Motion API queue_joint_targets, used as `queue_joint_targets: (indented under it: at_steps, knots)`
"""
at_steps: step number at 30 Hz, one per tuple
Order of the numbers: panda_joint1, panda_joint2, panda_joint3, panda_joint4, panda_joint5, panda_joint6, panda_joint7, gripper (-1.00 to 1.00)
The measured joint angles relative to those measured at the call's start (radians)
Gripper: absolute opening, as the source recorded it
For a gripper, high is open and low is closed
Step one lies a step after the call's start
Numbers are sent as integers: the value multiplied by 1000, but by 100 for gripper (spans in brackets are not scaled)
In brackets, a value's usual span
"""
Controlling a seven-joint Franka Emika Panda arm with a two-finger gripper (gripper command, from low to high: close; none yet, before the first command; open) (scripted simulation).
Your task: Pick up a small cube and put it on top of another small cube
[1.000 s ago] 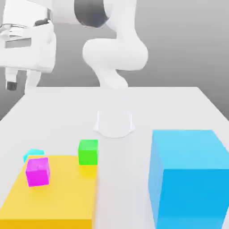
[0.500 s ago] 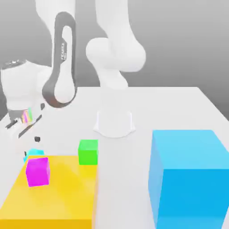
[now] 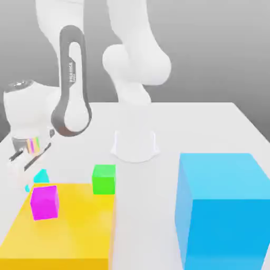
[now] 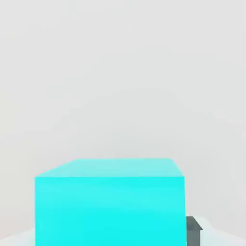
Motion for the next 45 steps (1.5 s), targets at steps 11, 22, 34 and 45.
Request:
queue_joint_targets:
  at_steps: [11, 22, 34, 45]
  knots:
    - [183, -145, 22, 139, -20, -219, -40, -100]
    - [431, -263, 186, 248, 154, -409, -138, -100]
    - [862, -405, 481, 185, 493, -527, -137, -100]
    - [1021, -339, 801, 37, 371, -337, -15, -100]
